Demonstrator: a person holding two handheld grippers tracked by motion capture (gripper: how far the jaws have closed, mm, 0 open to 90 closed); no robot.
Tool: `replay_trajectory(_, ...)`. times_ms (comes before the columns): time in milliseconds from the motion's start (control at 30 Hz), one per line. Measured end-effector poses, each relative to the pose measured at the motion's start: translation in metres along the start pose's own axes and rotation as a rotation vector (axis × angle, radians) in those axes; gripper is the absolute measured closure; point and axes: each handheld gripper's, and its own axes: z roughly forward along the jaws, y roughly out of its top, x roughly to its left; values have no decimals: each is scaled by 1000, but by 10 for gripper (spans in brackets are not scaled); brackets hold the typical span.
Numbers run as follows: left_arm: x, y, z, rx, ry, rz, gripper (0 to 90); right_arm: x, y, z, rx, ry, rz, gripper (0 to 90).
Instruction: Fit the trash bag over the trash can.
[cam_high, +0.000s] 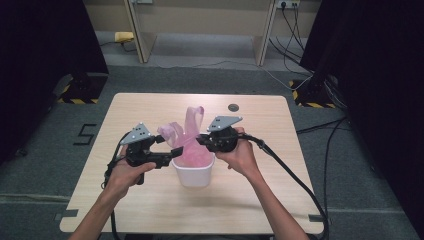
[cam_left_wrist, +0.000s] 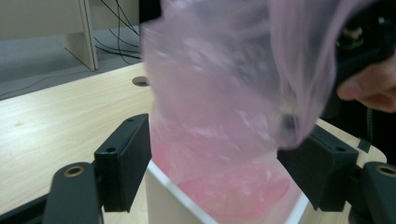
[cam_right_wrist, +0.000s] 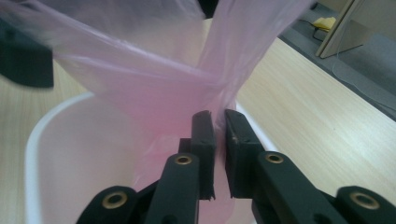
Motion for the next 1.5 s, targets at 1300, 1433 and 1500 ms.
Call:
replay_trajectory(1300,6,0,-9,-79,-18,-18,799,-31,29,4,-130,-120,112,836)
replay_trajectory(1433,13,-6,-16,-82,-17,-53,834,-27,19,-9,-112,-182,54,900)
replay_trajectory(1500,13,-9,-20,-87,-47,-88,851,-22,10,-24,-115,-192,49,900)
